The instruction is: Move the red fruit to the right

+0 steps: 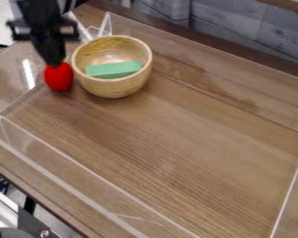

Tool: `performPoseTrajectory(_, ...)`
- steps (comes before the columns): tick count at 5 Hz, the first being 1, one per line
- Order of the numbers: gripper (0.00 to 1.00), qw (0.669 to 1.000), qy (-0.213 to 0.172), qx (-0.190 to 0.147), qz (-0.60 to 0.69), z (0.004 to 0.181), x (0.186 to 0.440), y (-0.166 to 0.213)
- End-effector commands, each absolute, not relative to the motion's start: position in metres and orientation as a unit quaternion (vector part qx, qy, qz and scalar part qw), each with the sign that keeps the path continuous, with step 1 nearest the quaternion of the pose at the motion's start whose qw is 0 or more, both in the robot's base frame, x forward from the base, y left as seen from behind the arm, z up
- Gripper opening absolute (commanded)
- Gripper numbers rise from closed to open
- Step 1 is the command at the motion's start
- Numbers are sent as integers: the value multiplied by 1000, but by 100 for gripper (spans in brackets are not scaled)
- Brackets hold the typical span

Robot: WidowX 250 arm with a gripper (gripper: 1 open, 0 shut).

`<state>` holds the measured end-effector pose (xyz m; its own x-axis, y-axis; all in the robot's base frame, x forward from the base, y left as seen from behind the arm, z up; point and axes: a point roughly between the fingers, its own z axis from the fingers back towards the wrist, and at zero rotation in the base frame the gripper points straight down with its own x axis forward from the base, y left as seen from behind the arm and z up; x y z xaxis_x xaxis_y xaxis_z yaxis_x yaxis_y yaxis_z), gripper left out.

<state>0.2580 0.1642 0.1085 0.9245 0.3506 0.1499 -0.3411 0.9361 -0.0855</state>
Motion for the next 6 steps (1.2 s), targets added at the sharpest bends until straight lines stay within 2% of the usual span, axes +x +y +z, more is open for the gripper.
performPoseTrajectory(1,0,976,-121,-31,181,146,272,135)
performPoseTrajectory(2,0,976,-125,-44,174,157,279,96)
performPoseTrajectory(3,0,979,-124,-44,155,155,273,96)
performPoseTrajectory(4,100,982,-121,-41,139,150,267,108)
performPoseTrajectory(6,100,971,-116,-25,208,132,270,122)
